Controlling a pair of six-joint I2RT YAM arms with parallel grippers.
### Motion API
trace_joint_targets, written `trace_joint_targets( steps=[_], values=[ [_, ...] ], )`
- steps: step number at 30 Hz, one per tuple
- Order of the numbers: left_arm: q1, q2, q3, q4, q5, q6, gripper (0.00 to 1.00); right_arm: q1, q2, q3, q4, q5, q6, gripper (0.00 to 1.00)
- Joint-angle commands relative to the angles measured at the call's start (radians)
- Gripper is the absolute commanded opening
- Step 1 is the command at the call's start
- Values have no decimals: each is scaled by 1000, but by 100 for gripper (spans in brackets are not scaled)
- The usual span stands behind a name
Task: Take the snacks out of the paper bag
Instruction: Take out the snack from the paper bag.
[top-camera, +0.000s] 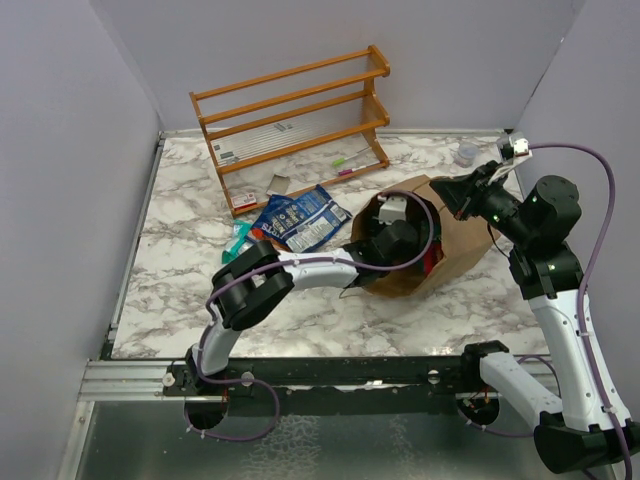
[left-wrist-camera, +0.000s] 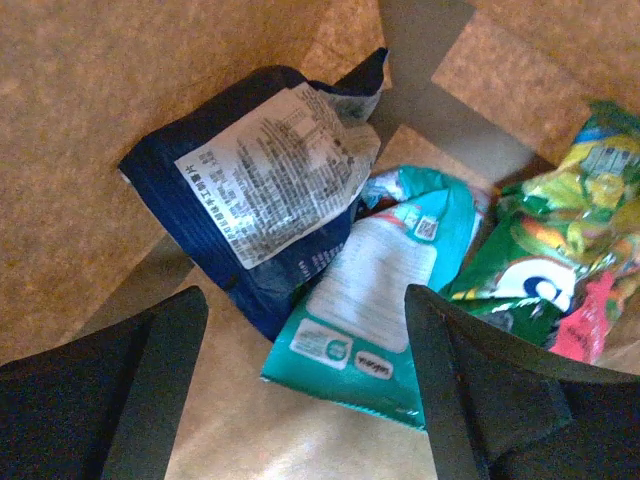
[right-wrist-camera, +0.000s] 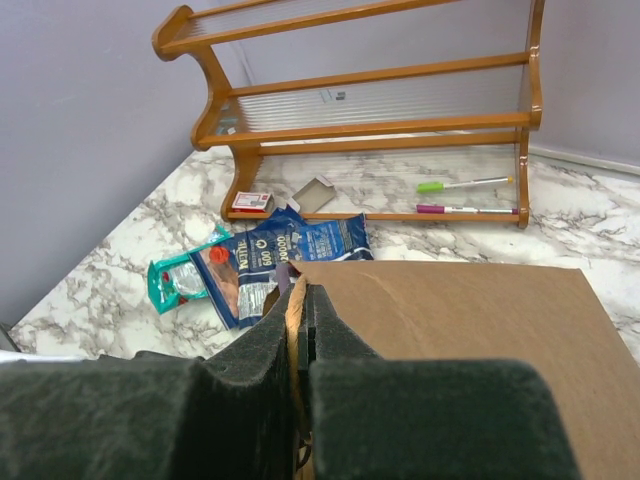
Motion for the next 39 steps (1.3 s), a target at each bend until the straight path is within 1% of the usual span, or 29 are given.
trace_joint_targets(
  steps=[1,3,5,8,11,13,15,17,19,21,22,23,24,28,34,39],
  values=[
    [10,41,60,26,-45,-31,88,2,-12,-3,32,-17,4,2],
    [21,69,73,35,-55,-48,92,2,-13,-4,33,-15,5,2],
    [42,98,102,14,-33,-73,93,2,-14,-4,31,-15,4,2],
    [68,120,109,47,30,-89,88,2,-16,-2,26,-11,0,2],
    [72,142,107,150,71,-36,79,2,-16,-1,27,-7,-3,2],
    [72,162,127,179,94,-17,70,2,-14,0,25,-9,-5,2],
    [73,175,131,218,120,-6,62,2,-14,2,24,-9,-4,2],
    [72,183,132,249,142,6,52,2,-14,3,22,-9,-4,2],
    [72,186,132,277,160,19,39,2,-15,7,17,-8,-8,2],
    [72,180,128,288,168,34,22,1,-16,10,13,-5,-10,2],
    [72,172,125,286,169,43,11,2,-16,11,12,-3,-11,2],
    [72,162,113,286,167,51,3,2,-15,10,10,-3,-11,2],
    [72,145,97,286,163,52,0,2,-18,7,8,1,-12,2],
    [72,41,14,274,171,41,0,1,-42,-30,18,16,-9,2],
    [70,-155,-152,277,305,22,0,2,-82,-68,26,92,1,2],
    [70,-281,-229,271,417,23,0,2,-97,-84,34,146,18,2]
  ],
)
